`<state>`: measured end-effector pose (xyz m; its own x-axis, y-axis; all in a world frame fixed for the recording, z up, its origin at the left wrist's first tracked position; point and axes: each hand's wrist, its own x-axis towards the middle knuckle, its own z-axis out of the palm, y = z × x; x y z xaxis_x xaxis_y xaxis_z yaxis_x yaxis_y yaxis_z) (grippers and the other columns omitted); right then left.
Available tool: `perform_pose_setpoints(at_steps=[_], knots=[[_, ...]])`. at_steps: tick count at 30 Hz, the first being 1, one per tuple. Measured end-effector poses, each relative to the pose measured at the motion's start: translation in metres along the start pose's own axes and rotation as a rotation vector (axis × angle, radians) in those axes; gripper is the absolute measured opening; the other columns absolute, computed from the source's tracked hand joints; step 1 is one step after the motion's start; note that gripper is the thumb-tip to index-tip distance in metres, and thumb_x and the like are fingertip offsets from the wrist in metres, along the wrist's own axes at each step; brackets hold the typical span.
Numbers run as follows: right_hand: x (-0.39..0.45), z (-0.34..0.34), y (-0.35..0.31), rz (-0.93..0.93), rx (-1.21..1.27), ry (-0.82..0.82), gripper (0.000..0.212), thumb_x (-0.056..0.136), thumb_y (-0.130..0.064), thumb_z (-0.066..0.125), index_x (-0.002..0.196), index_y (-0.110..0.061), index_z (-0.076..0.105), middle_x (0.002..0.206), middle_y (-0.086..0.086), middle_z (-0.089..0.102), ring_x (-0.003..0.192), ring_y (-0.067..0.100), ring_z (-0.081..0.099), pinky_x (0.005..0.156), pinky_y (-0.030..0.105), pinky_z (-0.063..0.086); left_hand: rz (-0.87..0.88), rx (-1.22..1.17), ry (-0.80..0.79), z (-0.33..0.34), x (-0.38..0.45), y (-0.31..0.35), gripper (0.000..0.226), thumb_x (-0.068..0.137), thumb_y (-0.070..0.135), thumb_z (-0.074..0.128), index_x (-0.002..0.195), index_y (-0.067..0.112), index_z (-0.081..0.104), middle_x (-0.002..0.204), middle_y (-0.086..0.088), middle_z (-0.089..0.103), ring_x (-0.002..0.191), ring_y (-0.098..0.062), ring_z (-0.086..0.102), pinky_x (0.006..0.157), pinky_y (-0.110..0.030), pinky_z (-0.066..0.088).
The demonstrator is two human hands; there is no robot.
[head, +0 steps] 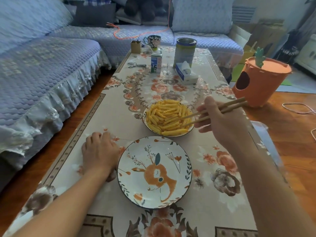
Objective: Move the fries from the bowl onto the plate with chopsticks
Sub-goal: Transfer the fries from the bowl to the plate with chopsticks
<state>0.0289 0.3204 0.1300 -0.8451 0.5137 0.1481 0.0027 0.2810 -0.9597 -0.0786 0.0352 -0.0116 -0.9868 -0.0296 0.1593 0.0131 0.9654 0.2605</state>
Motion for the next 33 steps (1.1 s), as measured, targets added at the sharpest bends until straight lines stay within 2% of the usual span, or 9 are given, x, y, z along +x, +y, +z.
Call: perform_pose_setpoints(at_steps=[3, 6, 14, 17, 20, 24, 27, 33], knots=[[0.005, -0.002, 0.004, -0.058, -0.077, 0.035, 0.039, 0.105, -0.035, 0.054, 0.082, -0.010, 0.073, 0.062, 0.012, 0.071, 0.054, 0.025, 0.072, 0.049, 0.029, 0.058, -0.001, -0.009, 0.043, 0.004, -0.001, -0.002, 0.033, 0.098, 0.023, 0.048, 0.126, 0.014, 0.063, 0.126, -0.019, 0.059, 0.119, -0.038, 0.049, 0.099, -0.052, 0.040], [0.013, 0.000, 0.013, -0.071, -0.122, 0.039, 0.036, 0.103, -0.035, 0.057, 0.079, -0.013, 0.072, 0.060, 0.010, 0.070, 0.053, 0.024, 0.072, 0.051, 0.031, 0.060, 0.006, -0.015, 0.059, 0.007, 0.003, -0.004, 0.030, 0.095, 0.020, 0.050, 0.120, 0.013, 0.066, 0.123, -0.019, 0.058, 0.116, -0.039, 0.048, 0.098, -0.053, 0.041], [0.022, 0.001, 0.029, -0.104, -0.158, -0.008, 0.033, 0.103, -0.033, 0.058, 0.080, -0.014, 0.071, 0.061, 0.010, 0.070, 0.053, 0.020, 0.072, 0.051, 0.028, 0.059, 0.003, -0.006, 0.084, 0.012, 0.005, -0.006, 0.034, 0.096, 0.022, 0.050, 0.125, 0.014, 0.065, 0.128, -0.018, 0.057, 0.119, -0.039, 0.047, 0.100, -0.053, 0.040], [0.019, 0.000, 0.029, -0.133, -0.138, -0.056, 0.036, 0.098, -0.044, 0.056, 0.081, -0.016, 0.071, 0.063, 0.007, 0.071, 0.055, 0.019, 0.072, 0.051, 0.025, 0.058, 0.005, -0.002, 0.096, 0.014, 0.004, -0.007, 0.032, 0.094, 0.020, 0.053, 0.122, 0.012, 0.067, 0.126, -0.020, 0.059, 0.115, -0.041, 0.049, 0.098, -0.054, 0.041], [0.016, 0.000, 0.028, -0.149, -0.152, -0.083, 0.040, 0.089, -0.055, 0.053, 0.082, -0.020, 0.072, 0.064, 0.006, 0.072, 0.057, 0.018, 0.073, 0.054, 0.026, 0.060, 0.003, -0.003, 0.099, 0.015, 0.005, -0.008, 0.032, 0.094, 0.021, 0.054, 0.122, 0.012, 0.067, 0.125, -0.020, 0.059, 0.115, -0.041, 0.050, 0.098, -0.054, 0.041], [0.019, 0.003, 0.031, -0.120, -0.153, -0.076, 0.030, 0.095, -0.049, 0.055, 0.084, -0.025, 0.071, 0.064, 0.004, 0.072, 0.058, 0.019, 0.073, 0.056, 0.031, 0.062, 0.005, -0.002, 0.108, 0.015, 0.005, -0.007, 0.032, 0.094, 0.022, 0.053, 0.122, 0.013, 0.067, 0.124, -0.020, 0.059, 0.114, -0.040, 0.050, 0.096, -0.054, 0.042], [0.017, 0.000, 0.024, -0.141, -0.118, -0.062, 0.039, 0.091, -0.053, 0.053, 0.082, -0.019, 0.070, 0.064, 0.008, 0.071, 0.056, 0.022, 0.073, 0.054, 0.034, 0.062, 0.005, -0.005, 0.107, 0.014, 0.004, -0.007, 0.032, 0.095, 0.024, 0.052, 0.123, 0.014, 0.066, 0.124, -0.018, 0.059, 0.114, -0.038, 0.050, 0.096, -0.052, 0.042], [-0.001, -0.001, -0.003, -0.107, 0.047, -0.115, 0.048, 0.092, -0.046, 0.053, 0.085, -0.001, 0.068, 0.067, 0.021, 0.069, 0.056, 0.033, 0.073, 0.052, 0.041, 0.063, 0.015, -0.006, 0.108, 0.012, 0.003, -0.006, 0.030, 0.095, 0.024, 0.051, 0.120, 0.015, 0.066, 0.121, -0.017, 0.059, 0.112, -0.037, 0.050, 0.095, -0.051, 0.042]])
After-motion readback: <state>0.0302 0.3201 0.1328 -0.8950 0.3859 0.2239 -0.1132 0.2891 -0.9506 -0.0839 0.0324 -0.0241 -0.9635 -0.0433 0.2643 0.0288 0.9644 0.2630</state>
